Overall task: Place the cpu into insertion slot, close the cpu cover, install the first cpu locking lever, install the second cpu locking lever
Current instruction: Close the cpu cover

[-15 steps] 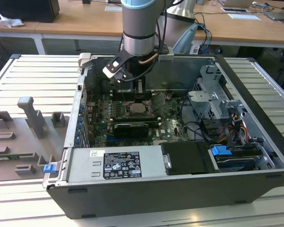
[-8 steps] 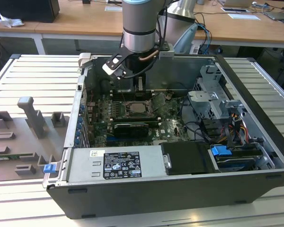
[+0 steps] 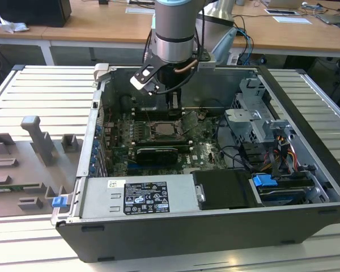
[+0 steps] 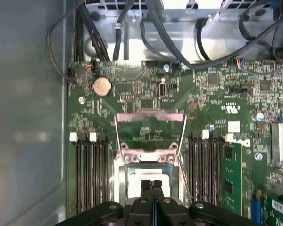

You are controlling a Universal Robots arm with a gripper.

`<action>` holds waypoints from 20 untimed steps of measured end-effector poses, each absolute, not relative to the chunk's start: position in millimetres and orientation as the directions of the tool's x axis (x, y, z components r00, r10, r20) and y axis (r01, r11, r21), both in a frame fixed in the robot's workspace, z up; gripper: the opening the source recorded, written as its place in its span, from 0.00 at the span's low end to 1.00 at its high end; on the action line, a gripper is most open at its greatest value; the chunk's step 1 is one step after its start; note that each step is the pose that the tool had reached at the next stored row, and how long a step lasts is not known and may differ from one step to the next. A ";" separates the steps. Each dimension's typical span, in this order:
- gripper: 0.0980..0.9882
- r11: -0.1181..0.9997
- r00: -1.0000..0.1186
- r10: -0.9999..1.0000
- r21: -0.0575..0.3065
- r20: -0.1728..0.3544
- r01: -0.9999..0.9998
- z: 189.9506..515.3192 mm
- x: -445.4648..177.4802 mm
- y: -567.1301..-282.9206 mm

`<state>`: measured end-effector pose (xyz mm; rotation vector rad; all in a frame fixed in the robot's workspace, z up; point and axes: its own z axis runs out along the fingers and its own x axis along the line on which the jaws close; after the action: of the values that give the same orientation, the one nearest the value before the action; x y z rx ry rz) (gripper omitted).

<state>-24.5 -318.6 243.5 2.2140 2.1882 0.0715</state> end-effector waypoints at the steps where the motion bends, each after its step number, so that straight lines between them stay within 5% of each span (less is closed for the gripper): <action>1: 0.01 -0.012 0.011 1.000 0.052 0.013 0.999 243.5 -24.1 -318.7; 20: 0.01 -0.012 0.012 1.000 0.052 0.013 0.999 263.9 -16.9 -319.5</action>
<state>-16.9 -319.5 263.9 2.2142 2.1879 0.0716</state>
